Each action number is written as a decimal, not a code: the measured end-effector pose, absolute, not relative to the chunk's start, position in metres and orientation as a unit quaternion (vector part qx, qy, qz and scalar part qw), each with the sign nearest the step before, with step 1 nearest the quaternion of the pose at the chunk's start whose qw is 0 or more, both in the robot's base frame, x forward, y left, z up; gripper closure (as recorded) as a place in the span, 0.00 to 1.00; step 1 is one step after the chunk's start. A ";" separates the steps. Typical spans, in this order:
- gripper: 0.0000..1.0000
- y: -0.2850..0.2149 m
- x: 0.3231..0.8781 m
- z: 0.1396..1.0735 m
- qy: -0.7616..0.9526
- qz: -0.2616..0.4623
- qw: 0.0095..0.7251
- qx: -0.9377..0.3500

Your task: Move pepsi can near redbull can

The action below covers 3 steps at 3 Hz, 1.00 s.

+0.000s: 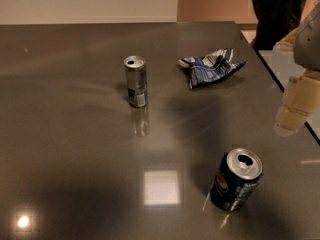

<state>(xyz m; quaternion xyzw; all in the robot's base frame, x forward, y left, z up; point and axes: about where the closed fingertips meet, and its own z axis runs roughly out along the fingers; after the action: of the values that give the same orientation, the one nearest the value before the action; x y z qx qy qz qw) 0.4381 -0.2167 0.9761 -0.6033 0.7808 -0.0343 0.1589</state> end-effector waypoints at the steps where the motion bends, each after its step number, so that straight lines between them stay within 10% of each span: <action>1: 0.00 -0.217 0.437 0.978 0.778 -0.033 0.162 -0.606; 3: 0.00 -0.207 0.402 0.964 0.738 0.026 0.164 -0.654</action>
Offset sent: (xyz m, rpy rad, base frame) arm -0.0347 0.0046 -0.0111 0.0962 0.0661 0.1532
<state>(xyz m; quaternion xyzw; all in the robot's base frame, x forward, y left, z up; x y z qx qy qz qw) 0.4021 -0.2071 0.9644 -0.6538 0.7383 0.0258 0.1640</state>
